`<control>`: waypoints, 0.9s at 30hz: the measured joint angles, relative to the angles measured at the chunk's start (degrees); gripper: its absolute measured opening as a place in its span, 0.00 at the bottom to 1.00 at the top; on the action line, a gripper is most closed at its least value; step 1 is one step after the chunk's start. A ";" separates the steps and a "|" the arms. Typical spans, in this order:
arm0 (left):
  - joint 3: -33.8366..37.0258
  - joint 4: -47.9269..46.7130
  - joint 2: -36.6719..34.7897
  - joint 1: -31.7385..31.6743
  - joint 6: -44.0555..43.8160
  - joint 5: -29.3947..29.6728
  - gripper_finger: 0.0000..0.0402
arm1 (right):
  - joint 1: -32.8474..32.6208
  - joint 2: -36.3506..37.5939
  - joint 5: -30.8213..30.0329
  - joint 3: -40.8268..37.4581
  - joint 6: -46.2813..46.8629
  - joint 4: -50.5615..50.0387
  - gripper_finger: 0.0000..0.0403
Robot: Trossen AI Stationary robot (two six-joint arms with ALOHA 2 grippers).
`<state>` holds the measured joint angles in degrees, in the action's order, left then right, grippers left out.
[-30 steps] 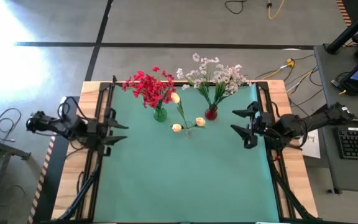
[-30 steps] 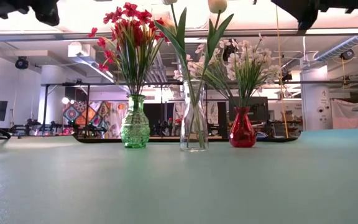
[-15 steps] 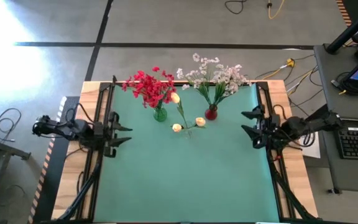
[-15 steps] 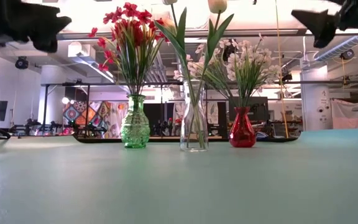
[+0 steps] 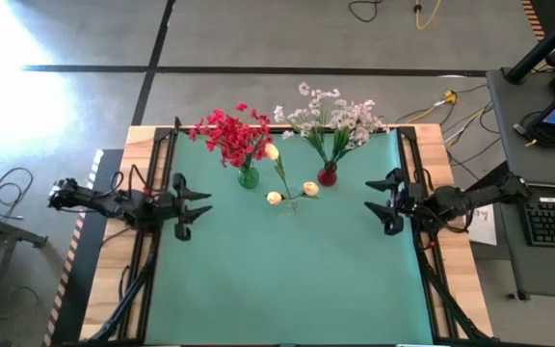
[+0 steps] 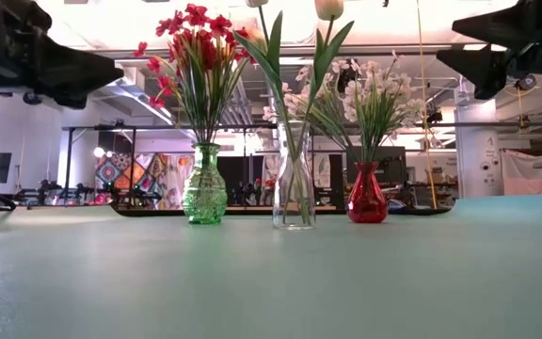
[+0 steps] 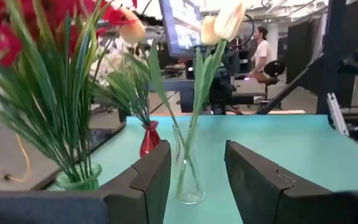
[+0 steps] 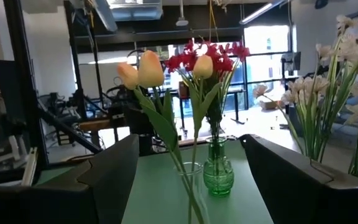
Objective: Sort flowers into vase by color
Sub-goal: Return to Home Position
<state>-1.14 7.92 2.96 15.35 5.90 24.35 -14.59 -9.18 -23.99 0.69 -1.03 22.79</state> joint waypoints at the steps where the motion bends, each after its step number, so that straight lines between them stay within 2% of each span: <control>1: 0.02 0.00 0.19 0.01 -1.09 0.18 0.35 | 0.00 -0.04 0.01 0.00 0.24 0.02 0.71; 7: 0.02 -0.02 1.12 0.01 -6.24 0.20 0.35 | 0.00 0.03 0.00 -0.02 0.44 0.02 0.71; 27: 0.02 -0.05 5.20 0.01 -6.63 0.18 0.35 | 0.00 0.03 -0.01 -0.04 0.45 0.03 0.71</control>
<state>-1.13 7.87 8.16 15.35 -0.73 24.53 -14.59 -9.15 -24.00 0.64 -0.58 22.82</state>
